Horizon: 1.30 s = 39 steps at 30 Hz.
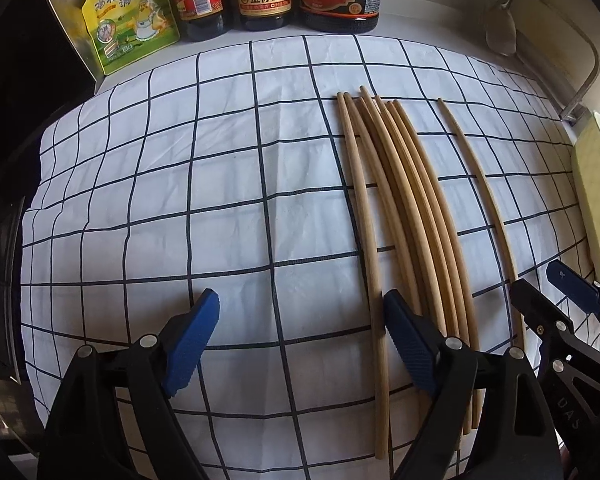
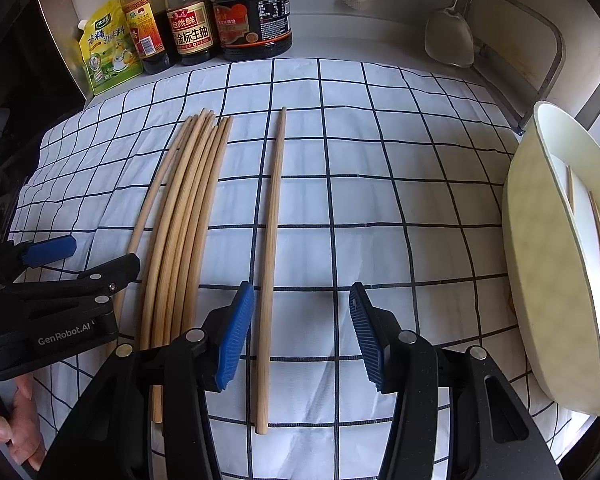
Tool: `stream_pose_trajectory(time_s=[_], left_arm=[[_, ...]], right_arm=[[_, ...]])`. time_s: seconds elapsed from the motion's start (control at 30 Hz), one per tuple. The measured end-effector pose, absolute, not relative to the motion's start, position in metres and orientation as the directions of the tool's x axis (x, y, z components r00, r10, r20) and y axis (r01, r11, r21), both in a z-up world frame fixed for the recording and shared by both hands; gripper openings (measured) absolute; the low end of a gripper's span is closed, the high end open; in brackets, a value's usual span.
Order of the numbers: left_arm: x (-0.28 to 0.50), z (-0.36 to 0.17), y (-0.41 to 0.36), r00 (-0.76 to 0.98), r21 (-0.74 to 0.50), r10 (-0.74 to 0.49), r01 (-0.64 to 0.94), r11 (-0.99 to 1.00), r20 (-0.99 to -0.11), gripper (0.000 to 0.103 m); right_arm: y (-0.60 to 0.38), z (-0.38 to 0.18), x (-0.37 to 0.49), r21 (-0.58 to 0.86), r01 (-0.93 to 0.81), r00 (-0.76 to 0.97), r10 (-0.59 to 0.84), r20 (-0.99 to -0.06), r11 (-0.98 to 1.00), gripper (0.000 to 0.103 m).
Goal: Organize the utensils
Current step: 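Close the left tool on one chopstick while the right tool grasps another, then carry both held chopsticks over the white basin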
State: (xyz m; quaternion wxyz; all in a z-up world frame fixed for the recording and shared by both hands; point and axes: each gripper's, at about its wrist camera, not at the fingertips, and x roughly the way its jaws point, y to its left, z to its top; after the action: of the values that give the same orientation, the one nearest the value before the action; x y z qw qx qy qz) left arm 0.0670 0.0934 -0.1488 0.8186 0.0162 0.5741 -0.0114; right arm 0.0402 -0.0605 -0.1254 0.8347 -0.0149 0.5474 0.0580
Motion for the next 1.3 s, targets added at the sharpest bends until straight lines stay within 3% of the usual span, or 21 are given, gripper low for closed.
stream_pose_trajectory(time_s=[0.5, 0.6, 0.7, 0.77, 0.83, 0.87, 0.93, 1.13, 1.3], left_arm=[[0.085, -0.152, 0.1, 0.377, 0.032, 0.019, 0.029, 0.999, -0.926, 0.087], [0.081, -0.149, 0.096, 0.386, 0.003, -0.015, 0.047, 0.999, -0.922, 0.073], [0.075, -0.144, 0.084, 0.391, 0.008, -0.03, 0.097, 0.995, -0.92, 0.044], [0.072, -0.142, 0.075, 0.389, 0.008, -0.045, 0.133, 0.991, -0.92, 0.019], [0.069, -0.142, 0.071, 0.393, 0.004, -0.053, 0.144, 0.99, -0.918, 0.011], [0.069, -0.143, 0.071, 0.394, -0.002, -0.06, 0.145, 0.989, -0.917, 0.008], [0.068, -0.143, 0.073, 0.389, -0.016, -0.072, 0.145, 0.989, -0.918, 0.008], [0.069, -0.142, 0.081, 0.361, -0.035, -0.085, 0.142, 0.989, -0.929, 0.007], [0.063, -0.136, 0.091, 0.351, -0.045, -0.089, 0.131, 0.99, -0.932, 0.007]], right_arm=[[-0.053, -0.133, 0.047, 0.003, -0.132, 0.433, 0.06, -0.899, 0.991, 0.052], [-0.051, -0.132, 0.046, 0.008, -0.145, 0.434, 0.071, -0.898, 0.989, 0.047], [-0.046, -0.132, 0.046, 0.008, -0.17, 0.434, 0.082, -0.897, 0.985, 0.035], [-0.041, -0.131, 0.046, 0.007, -0.185, 0.432, 0.087, -0.898, 0.983, 0.023], [-0.038, -0.131, 0.046, 0.01, -0.198, 0.426, 0.095, -0.9, 0.98, 0.017], [-0.037, -0.131, 0.047, 0.013, -0.203, 0.423, 0.1, -0.901, 0.979, 0.01], [-0.038, -0.13, 0.048, 0.03, -0.199, 0.414, 0.112, -0.903, 0.98, 0.007], [-0.053, -0.128, 0.049, 0.151, -0.13, 0.379, 0.19, -0.906, 0.98, 0.006], [-0.056, -0.114, 0.039, 0.166, -0.122, 0.391, 0.201, -0.898, 0.979, 0.006]])
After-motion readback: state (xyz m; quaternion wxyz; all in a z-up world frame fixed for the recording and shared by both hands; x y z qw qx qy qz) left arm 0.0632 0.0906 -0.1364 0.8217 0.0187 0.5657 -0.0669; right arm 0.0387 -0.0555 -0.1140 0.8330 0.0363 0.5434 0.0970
